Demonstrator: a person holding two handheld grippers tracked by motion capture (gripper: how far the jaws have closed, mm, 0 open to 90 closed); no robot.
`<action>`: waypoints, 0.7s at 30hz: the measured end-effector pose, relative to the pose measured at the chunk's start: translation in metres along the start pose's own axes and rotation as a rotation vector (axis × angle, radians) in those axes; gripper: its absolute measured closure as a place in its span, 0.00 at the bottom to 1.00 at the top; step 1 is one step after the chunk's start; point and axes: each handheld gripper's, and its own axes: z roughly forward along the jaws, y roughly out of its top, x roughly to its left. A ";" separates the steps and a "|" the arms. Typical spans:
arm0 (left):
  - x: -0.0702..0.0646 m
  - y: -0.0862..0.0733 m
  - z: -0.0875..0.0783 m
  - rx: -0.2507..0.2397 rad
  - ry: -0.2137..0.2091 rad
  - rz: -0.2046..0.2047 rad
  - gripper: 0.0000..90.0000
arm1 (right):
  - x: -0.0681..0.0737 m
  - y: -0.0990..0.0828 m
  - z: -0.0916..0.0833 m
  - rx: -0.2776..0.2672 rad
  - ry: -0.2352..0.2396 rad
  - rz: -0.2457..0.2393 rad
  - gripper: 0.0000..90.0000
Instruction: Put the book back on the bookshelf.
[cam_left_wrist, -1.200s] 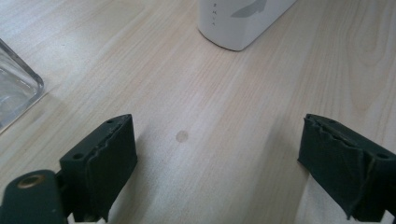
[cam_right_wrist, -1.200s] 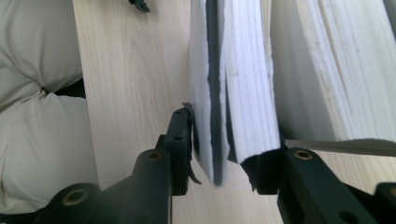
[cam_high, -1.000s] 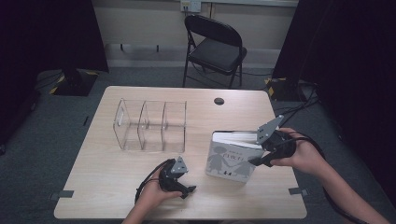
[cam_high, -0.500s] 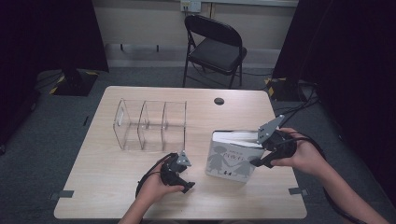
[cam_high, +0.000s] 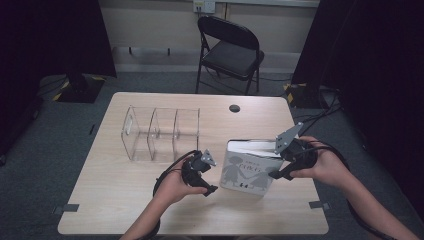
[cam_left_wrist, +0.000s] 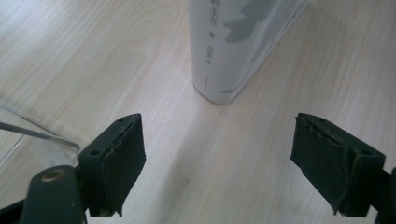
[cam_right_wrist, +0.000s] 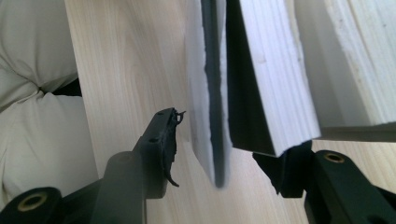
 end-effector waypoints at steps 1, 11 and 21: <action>0.001 0.002 -0.001 0.002 0.002 0.002 0.19 | 0.000 0.000 0.000 -0.001 0.000 0.003 0.54; 0.003 0.023 -0.011 0.027 -0.011 0.026 0.19 | -0.001 -0.002 -0.001 -0.002 0.006 0.002 0.54; 0.000 0.045 -0.020 0.032 -0.011 0.056 0.20 | -0.001 -0.002 -0.002 -0.003 0.007 0.001 0.53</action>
